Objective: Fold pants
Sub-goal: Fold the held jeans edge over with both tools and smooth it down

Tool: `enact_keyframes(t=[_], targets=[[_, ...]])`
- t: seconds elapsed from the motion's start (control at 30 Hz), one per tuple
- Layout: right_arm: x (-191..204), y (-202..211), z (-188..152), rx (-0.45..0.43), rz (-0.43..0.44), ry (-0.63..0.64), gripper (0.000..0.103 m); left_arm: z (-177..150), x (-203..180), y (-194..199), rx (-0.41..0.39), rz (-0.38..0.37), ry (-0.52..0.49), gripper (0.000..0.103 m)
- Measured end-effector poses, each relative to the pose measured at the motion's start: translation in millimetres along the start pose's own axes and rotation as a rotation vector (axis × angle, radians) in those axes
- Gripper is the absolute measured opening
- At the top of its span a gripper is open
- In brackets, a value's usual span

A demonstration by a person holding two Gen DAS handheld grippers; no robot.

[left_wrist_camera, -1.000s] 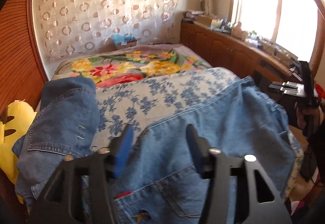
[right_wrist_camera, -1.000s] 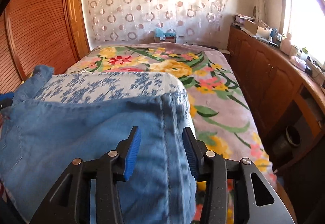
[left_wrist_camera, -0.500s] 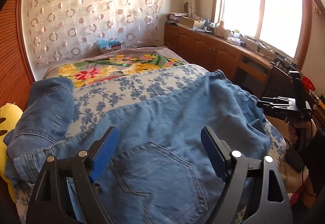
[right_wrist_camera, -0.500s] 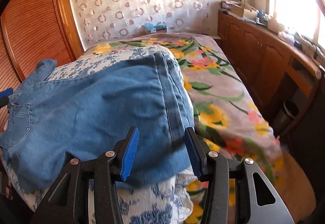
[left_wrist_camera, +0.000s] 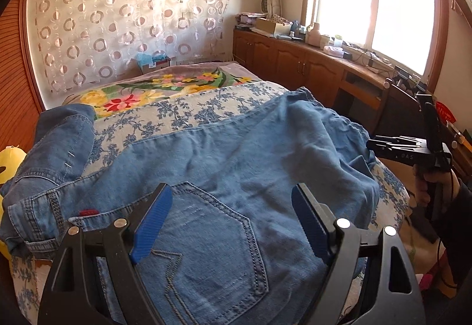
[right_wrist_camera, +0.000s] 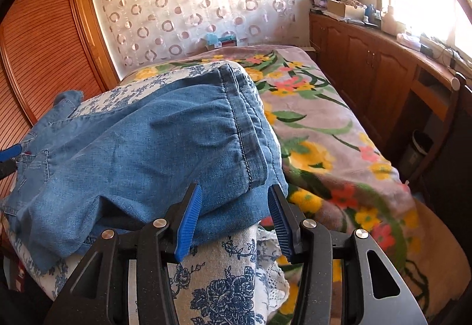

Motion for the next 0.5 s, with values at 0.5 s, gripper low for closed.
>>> enact_keyframes(t=[0.5], targets=[[-7.3, -19.1, 2.5, 0.043, 0.002, -0.072, 0.048, -16.1, -13.7, -11.3, 0.041, -0.033, -0.007, 0.084]])
Point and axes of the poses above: each gripper's, at about its wrist camera, not at the fingertips, and y roughly against the way its jaws point, x to its left, z to its top, the point moved 6 cm from there along -y, roughly the way its jaws point
